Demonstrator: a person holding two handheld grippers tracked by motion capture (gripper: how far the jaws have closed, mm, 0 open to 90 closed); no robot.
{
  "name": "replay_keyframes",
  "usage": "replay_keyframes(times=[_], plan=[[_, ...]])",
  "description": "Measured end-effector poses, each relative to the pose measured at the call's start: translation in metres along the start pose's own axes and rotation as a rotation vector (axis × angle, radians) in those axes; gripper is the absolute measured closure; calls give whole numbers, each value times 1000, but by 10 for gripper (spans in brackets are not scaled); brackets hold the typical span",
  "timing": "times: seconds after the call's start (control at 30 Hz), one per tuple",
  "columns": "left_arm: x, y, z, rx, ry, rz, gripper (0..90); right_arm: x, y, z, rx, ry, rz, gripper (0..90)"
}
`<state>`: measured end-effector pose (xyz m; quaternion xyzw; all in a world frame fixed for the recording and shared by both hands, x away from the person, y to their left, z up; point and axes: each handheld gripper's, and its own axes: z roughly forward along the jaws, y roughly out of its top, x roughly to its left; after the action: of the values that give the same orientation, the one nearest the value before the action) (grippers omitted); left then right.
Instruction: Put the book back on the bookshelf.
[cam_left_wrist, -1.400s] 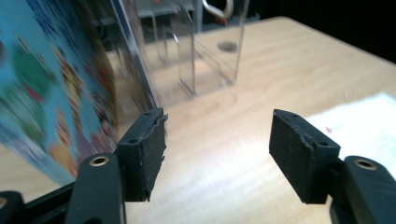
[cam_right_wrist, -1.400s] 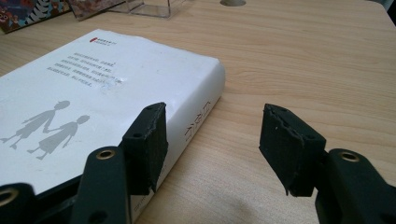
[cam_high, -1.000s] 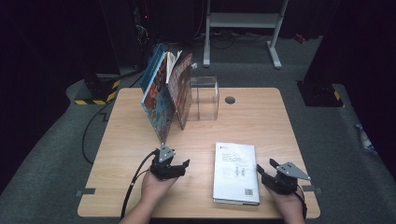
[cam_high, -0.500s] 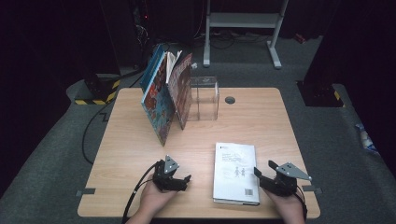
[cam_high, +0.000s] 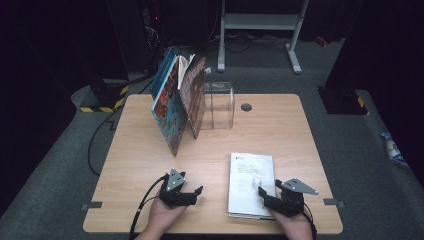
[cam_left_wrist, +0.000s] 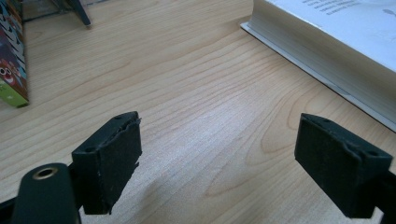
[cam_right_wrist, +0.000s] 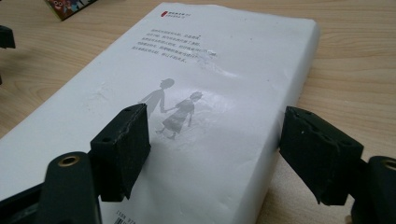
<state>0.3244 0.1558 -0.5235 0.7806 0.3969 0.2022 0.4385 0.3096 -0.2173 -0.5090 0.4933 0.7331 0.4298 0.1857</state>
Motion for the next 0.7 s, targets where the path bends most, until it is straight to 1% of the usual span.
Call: replay_keyframes(times=[0.07,0.13,0.17,0.2,0.33,0.4,0.5,0.53,0.7], plan=[[0,0,0,4,-3,-2,150,1,-1,0,-1,-10,9,242],[0,0,1,1,-1,-9,150,2,-1,0,4,-12,28,243],[1,0,1,1,-1,-11,150,2,-1,0,4,-15,25,244],[2,1,1,4,0,-3,151,3,0,0,5,-17,23,244],[1,0,1,2,0,-22,154,5,0,0,11,-27,22,244],[2,1,1,4,6,-10,156,6,0,0,10,-14,16,248],[1,1,1,3,3,-16,158,15,-2,2,5,12,-2,250],[1,0,1,1,-2,-27,158,19,-2,4,4,16,-8,250],[3,0,0,-5,-5,-28,158,34,1,13,3,40,-25,250]])
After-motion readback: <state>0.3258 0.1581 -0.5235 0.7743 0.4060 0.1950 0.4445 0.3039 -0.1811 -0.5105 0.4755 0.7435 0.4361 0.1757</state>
